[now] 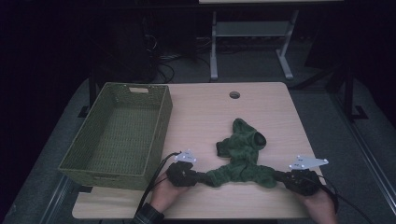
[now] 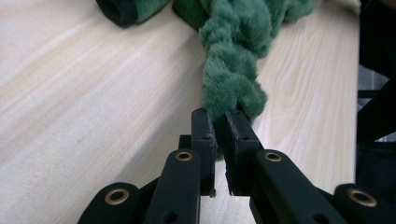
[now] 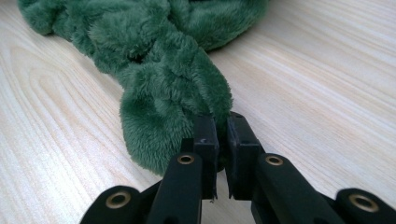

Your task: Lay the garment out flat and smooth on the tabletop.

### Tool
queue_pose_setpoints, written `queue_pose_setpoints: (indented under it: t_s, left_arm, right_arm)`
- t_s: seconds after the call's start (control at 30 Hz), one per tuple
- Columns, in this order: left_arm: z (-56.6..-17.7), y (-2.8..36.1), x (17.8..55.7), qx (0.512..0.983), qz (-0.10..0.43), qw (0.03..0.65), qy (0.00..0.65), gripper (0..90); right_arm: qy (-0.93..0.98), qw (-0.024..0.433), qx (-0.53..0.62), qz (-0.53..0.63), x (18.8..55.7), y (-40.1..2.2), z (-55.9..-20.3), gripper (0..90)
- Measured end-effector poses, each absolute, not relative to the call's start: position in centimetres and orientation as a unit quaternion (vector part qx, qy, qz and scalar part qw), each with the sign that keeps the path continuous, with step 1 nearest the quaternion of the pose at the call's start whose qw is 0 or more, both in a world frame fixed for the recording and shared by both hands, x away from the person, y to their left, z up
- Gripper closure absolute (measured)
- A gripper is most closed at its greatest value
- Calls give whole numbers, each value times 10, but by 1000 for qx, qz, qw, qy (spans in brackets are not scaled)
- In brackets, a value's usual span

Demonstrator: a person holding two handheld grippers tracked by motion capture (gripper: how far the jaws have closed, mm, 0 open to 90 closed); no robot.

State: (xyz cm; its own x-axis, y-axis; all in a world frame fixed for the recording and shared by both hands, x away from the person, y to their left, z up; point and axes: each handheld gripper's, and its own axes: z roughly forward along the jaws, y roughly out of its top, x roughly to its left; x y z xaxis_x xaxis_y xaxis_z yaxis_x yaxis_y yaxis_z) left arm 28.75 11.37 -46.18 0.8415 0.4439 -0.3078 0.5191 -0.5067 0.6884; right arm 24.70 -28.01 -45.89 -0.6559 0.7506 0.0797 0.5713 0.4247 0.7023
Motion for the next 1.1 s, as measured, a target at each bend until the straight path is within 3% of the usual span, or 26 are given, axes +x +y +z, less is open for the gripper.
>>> queue_pose_setpoints:
  t_s: [0.17,0.33,0.5,1.1]
  left_arm:
    - [-469,108,290,877,-18,394,275,820]
    - [-461,113,292,876,-1,394,277,595]
    - [-449,116,297,868,15,411,277,490]
    - [-430,91,358,867,42,426,256,355]
  right_arm:
    - [837,121,397,357,248,-277,-462,819]
    - [834,127,391,368,248,-279,-461,675]
    - [821,139,394,390,248,-284,-451,606]
    - [810,148,393,410,295,-267,-411,449]
